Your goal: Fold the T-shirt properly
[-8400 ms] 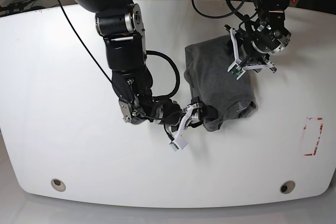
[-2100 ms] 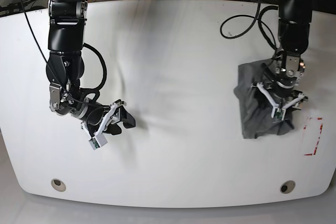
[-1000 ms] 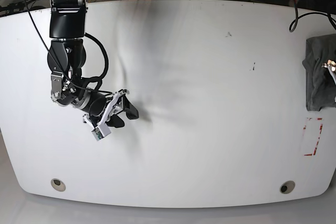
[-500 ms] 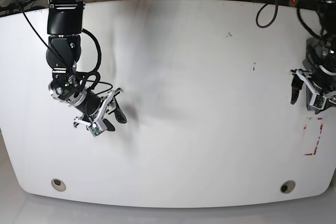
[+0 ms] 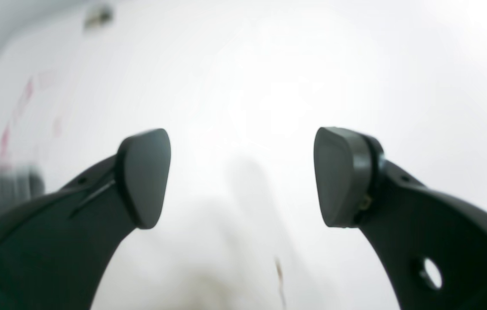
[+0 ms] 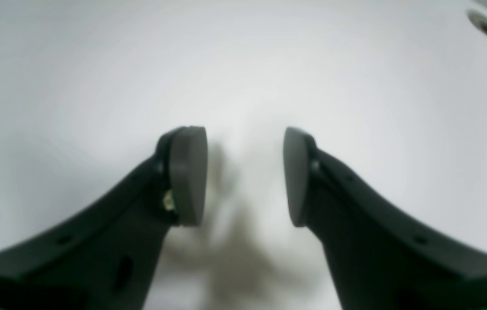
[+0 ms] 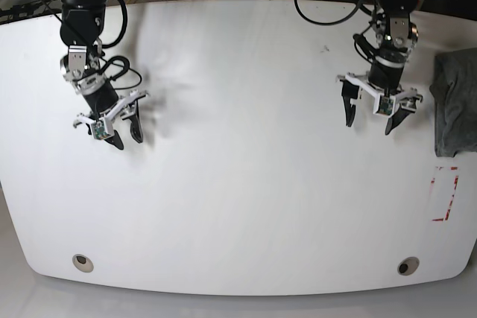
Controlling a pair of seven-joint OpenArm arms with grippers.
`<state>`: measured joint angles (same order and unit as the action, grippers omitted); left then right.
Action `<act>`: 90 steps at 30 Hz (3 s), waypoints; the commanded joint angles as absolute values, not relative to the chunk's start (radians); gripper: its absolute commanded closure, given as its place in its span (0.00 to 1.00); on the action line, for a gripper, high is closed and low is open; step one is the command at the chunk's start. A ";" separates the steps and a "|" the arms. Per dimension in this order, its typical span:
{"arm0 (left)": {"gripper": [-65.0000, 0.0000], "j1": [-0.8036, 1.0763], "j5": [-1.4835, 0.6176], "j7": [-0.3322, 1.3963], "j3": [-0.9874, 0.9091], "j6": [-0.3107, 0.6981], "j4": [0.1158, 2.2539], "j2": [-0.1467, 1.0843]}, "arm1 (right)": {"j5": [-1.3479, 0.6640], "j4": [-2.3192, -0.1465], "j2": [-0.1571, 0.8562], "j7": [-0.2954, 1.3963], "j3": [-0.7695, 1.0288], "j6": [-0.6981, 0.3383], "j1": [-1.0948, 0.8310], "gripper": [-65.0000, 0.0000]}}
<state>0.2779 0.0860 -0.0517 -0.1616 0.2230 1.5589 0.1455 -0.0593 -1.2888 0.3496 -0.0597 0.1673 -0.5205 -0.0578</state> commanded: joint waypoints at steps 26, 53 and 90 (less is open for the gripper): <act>0.27 1.118 0.068 0.012 -0.159 0.225 1.928 -0.005 | -0.243 -1.667 0.259 -0.102 0.335 -0.529 -0.889 0.56; 0.26 0.809 0.074 0.102 -0.159 0.140 1.148 0.005 | -0.170 -0.908 0.191 -0.229 0.165 -0.518 -0.754 0.57; 0.26 0.111 0.077 -0.041 -0.159 0.004 0.128 0.039 | 0.130 -0.311 0.203 -0.197 0.165 -0.400 -0.213 0.56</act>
<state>0.1074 0.0750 -0.0433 -0.1585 0.0071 0.1303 0.0391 0.1284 -0.3065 0.2005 -0.1879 0.1635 -0.3920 -0.2073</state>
